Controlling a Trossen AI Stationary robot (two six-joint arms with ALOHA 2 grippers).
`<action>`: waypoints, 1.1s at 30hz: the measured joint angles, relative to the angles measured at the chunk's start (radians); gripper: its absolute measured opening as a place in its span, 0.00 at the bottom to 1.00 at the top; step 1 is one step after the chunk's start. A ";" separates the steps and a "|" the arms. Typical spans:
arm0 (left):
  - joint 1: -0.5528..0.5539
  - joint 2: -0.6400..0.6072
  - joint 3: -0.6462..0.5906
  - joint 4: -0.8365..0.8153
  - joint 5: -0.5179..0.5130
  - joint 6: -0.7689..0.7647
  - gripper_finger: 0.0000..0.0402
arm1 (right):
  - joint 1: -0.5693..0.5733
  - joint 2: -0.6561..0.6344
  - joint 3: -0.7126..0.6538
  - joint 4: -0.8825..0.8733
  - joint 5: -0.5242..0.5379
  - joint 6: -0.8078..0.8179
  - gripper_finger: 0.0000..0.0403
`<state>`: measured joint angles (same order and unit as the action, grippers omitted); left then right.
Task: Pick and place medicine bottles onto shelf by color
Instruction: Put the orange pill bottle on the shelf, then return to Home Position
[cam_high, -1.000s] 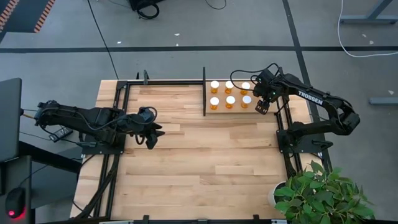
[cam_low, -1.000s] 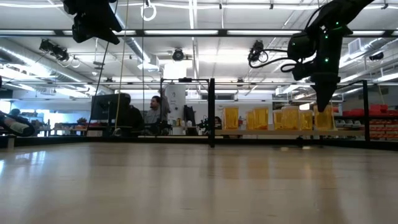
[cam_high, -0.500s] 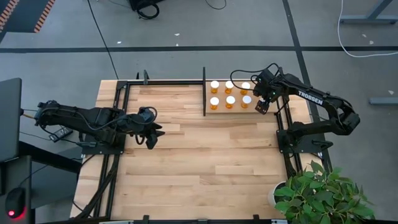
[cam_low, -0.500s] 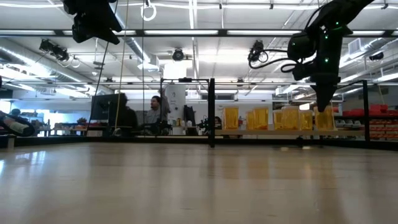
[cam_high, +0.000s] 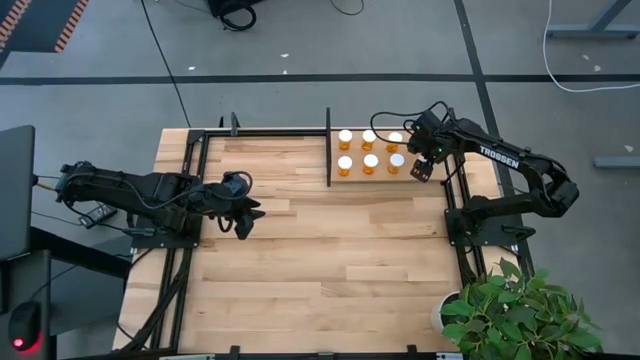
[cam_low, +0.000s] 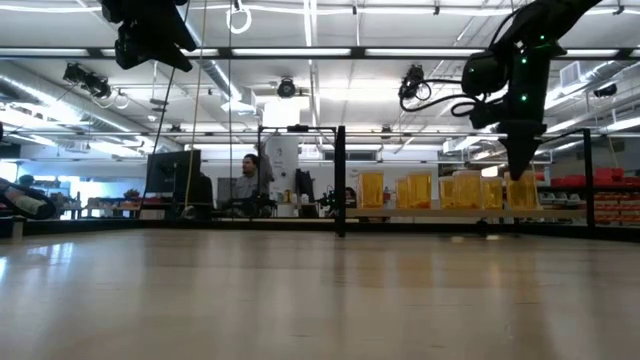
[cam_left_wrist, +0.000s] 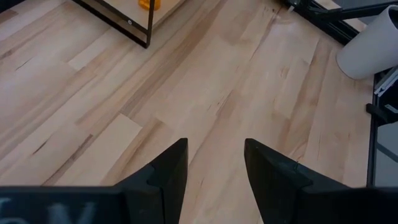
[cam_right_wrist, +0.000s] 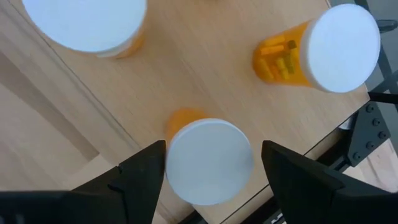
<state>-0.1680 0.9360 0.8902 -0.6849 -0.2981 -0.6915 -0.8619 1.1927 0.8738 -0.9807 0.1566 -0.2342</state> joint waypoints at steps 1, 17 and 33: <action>0.000 0.000 0.000 0.000 0.000 0.000 0.41 | 0.000 0.000 0.000 0.002 0.000 0.000 0.67; 0.000 0.000 0.000 0.000 0.000 0.005 0.41 | 0.001 -0.002 0.133 -0.123 0.003 0.083 0.67; 0.000 0.000 0.000 0.080 -0.008 0.025 0.41 | 0.167 -0.013 0.401 -0.341 -0.277 0.457 0.67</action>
<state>-0.1680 0.9363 0.8902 -0.6045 -0.3058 -0.6664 -0.6945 1.1795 1.2751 -1.3213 -0.1203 0.2233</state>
